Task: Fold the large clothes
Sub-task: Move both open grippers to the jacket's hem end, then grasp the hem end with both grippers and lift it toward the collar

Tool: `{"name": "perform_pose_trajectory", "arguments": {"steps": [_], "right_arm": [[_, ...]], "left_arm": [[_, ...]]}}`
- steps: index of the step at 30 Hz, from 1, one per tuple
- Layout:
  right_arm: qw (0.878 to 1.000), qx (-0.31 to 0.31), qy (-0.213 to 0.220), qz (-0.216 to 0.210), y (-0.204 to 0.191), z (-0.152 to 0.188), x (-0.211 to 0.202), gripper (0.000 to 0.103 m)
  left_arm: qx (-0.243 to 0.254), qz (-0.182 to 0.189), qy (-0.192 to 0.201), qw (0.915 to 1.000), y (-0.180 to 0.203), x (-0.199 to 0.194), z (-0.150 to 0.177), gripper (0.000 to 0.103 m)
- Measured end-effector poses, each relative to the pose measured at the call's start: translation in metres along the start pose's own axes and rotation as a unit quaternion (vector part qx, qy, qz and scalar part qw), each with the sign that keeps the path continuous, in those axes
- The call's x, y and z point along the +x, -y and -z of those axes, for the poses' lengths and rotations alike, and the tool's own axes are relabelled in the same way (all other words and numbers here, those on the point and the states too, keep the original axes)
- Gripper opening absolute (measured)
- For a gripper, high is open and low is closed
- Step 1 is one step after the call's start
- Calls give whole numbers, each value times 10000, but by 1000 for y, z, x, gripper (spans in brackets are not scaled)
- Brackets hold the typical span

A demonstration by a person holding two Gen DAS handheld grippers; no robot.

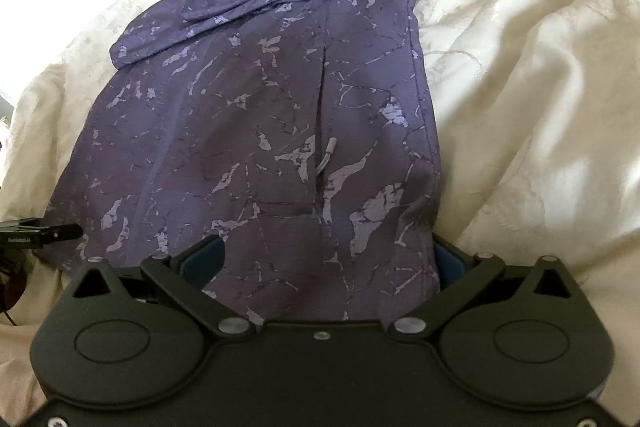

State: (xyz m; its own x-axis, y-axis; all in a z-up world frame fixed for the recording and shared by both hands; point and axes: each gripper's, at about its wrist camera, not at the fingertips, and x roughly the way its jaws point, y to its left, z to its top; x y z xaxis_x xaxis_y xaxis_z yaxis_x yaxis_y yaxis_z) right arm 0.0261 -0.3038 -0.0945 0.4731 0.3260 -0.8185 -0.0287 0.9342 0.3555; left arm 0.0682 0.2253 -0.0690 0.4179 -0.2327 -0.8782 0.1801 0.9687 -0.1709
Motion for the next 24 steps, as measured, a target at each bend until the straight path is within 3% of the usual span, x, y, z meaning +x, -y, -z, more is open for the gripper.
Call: {"name": "perform_pose_trajectory", "arguments": {"steps": [4,14,16,19,23,24], "right_arm": [[10000,-17,25,-40,-1,0,-1,103],[9994,7,272,-230,-1,7,-13,99],[9989,110,375,-255,1,9,-16,91],[9974,386,515,-334,10,12,-21,70],[9941,755,640,-443,21,15,-23,31],[9933,792,698,-461,22,15,-24,28]], "left_arm": [[-11,90,67,9999,-1,-6,3,88],[-346,444,285,9980,-12,-15,8,44],[-408,486,323,9975,-14,-16,7,40],[-425,531,396,9969,-14,-17,8,31],[-424,615,545,9957,-14,-20,10,19],[-439,638,605,9952,-14,-22,11,17]]}}
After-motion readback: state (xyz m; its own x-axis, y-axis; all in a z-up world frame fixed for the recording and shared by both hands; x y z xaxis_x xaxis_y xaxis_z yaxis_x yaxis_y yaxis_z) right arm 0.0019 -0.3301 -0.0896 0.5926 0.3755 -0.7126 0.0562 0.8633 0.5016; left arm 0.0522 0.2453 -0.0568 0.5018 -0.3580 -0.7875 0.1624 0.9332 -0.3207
